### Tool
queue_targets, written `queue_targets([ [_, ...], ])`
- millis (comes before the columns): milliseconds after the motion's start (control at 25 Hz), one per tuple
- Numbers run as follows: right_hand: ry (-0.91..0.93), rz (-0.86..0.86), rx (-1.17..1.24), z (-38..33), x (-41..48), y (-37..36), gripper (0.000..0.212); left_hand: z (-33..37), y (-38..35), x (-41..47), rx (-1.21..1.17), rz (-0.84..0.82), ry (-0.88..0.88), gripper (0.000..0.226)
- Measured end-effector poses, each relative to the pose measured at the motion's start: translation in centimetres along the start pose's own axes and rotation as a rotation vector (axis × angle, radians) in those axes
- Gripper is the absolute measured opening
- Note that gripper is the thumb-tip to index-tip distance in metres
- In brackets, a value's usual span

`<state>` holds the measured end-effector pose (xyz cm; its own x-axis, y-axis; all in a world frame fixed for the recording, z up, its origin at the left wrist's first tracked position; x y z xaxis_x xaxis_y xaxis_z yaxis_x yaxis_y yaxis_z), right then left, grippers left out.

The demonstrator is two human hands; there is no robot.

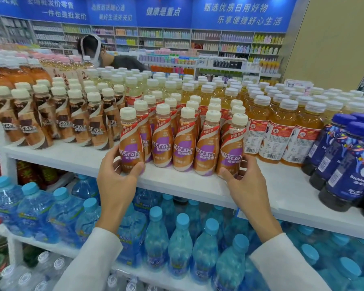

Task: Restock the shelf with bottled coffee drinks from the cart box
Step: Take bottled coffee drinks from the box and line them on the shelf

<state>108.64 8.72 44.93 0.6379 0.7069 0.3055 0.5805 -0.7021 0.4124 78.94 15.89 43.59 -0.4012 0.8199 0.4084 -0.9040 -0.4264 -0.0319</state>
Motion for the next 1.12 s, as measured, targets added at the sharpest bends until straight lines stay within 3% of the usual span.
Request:
queue_targets([
  [240, -0.007, -0.011, -0.002, -0.32, 0.05, 0.04, 0.065, 0.29, 0.41, 0.4, 0.008, -0.068, 0.011, 0.066],
  [520, 0.004, -0.03, 0.017, -0.63, -0.07, 0.34, 0.066, 0.37, 0.54, -0.34, 0.02, -0.002, 0.003, 0.062],
  [1120, 0.002, -0.016, -0.006, -0.34, -0.26, 0.09, 0.069, 0.27, 0.44, -0.13, 0.161, -0.125, -0.023, 0.063],
])
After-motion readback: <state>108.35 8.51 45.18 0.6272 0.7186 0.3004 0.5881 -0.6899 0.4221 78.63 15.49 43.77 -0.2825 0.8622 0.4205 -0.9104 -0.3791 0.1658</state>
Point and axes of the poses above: each hand's wrist, its own x-axis towards the middle knuckle, its own y-axis out of the back of the hand, z = x × y, the point moved 4 cm from there along x, towards the middle knuckle, and after that the axes turned 8 degrees about z, right-handed, at the moved point
